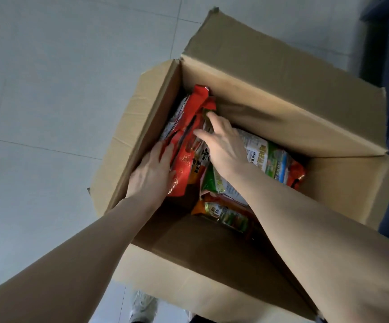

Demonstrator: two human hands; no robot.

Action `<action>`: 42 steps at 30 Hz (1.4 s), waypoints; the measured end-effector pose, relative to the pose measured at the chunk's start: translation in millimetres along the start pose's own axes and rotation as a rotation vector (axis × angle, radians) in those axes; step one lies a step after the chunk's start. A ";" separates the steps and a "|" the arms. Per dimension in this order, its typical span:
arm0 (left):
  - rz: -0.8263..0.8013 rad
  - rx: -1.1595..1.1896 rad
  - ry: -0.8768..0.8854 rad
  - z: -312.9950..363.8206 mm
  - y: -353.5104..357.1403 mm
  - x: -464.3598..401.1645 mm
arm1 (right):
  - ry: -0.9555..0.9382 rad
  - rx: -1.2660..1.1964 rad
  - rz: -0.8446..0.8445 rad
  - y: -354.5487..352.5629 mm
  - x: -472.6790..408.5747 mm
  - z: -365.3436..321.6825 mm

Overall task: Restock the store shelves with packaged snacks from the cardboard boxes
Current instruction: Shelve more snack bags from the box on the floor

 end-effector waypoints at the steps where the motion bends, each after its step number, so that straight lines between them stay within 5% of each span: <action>1: -0.006 0.000 0.011 -0.5 0.7 0.2 | -0.012 0.012 0.029 0.5 -6.4 -4.2; 12: -0.060 0.011 0.021 -0.7 1.8 -3.0 | -0.070 -0.007 0.072 -8.1 -8.5 9.8; 20: -0.381 -0.013 0.316 29.9 -15.9 37.9 | 0.026 -0.199 0.225 -81.2 37.7 16.2; 24: -0.190 0.369 0.118 57.1 -42.1 59.3 | 0.396 -0.418 0.356 -136.3 33.4 5.6; 27: 0.021 0.595 -0.132 75.2 -71.2 60.9 | 0.688 -0.538 0.284 -181.3 26.3 3.1; 30: 0.120 0.618 -0.157 89.7 -90.9 51.6 | 0.855 -0.684 0.173 -221.7 23.1 10.8; 34: 0.042 0.786 -0.186 92.5 -106.4 35.4 | 0.853 -0.830 0.227 -248.9 29.0 29.2; 37: -0.086 1.151 -0.433 80.1 -110.1 27.7 | 0.870 -0.690 0.297 -237.9 49.4 40.9; 39: -0.183 1.312 -0.538 70.0 -107.3 27.0 | 0.934 -0.588 0.169 -217.1 71.7 44.0; 42: -0.248 1.350 -0.621 56.3 -96.9 29.9 | 1.173 -0.896 -0.173 -183.5 105.5 38.3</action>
Point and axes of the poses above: each hand's wrist, its own x-axis away from the middle knuckle, its own y-axis out of the palm, z = x × y, the point moved 1 cm from there along -x, towards the middle knuckle, and after that the axes turned 14 degrees about z, right-handed, at the moved point
